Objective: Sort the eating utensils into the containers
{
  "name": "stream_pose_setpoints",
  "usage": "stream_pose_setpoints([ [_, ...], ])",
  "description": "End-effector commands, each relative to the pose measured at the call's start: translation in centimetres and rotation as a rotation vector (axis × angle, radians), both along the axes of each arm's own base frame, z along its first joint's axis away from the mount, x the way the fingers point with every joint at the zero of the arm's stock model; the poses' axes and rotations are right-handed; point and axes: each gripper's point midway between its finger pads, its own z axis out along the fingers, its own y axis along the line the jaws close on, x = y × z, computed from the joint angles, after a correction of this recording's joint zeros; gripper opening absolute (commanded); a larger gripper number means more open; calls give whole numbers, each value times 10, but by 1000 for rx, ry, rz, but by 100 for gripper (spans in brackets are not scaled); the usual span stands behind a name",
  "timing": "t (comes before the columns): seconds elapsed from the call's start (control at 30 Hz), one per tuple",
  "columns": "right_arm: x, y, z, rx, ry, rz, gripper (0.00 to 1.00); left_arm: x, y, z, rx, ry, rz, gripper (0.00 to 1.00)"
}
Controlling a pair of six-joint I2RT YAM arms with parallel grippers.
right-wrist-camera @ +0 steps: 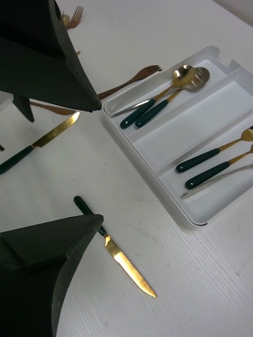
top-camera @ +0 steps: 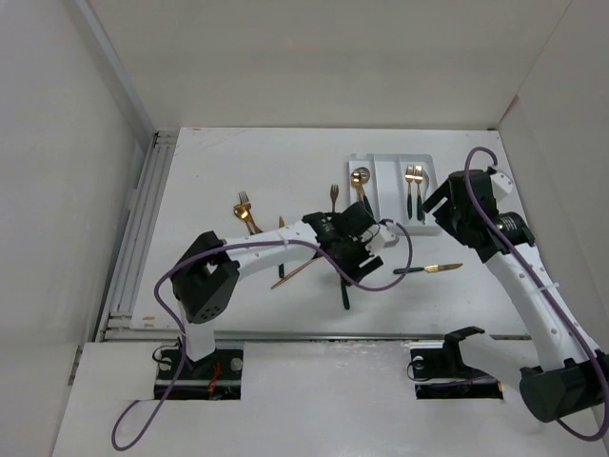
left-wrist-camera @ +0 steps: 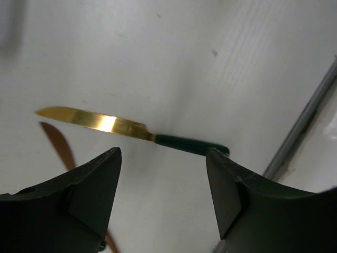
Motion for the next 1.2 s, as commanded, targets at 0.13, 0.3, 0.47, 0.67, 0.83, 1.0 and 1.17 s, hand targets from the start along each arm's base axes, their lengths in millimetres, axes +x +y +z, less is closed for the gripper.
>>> stream_pose_setpoints([
  [0.13,-10,-1,-3,-22,2,49,84,-43,26,-37,63,193,253,64],
  [0.3,-24,-5,2,-26,-11,55,83,-46,22,-53,76,271,382,67],
  [0.47,-36,-14,7,-50,-28,36,83,-49,13,-69,101,328,405,67],
  [0.67,-44,-23,12,-84,-40,22,83,-55,14,-92,146,373,409,57],
  [0.83,-44,-23,15,-82,-49,22,83,-54,19,-107,187,394,433,33],
  [1.0,-43,-25,23,-91,-66,18,83,-65,39,-116,224,399,442,18],
  [1.17,-44,-28,25,-103,-68,4,83,-70,40,-122,227,419,413,0],
])
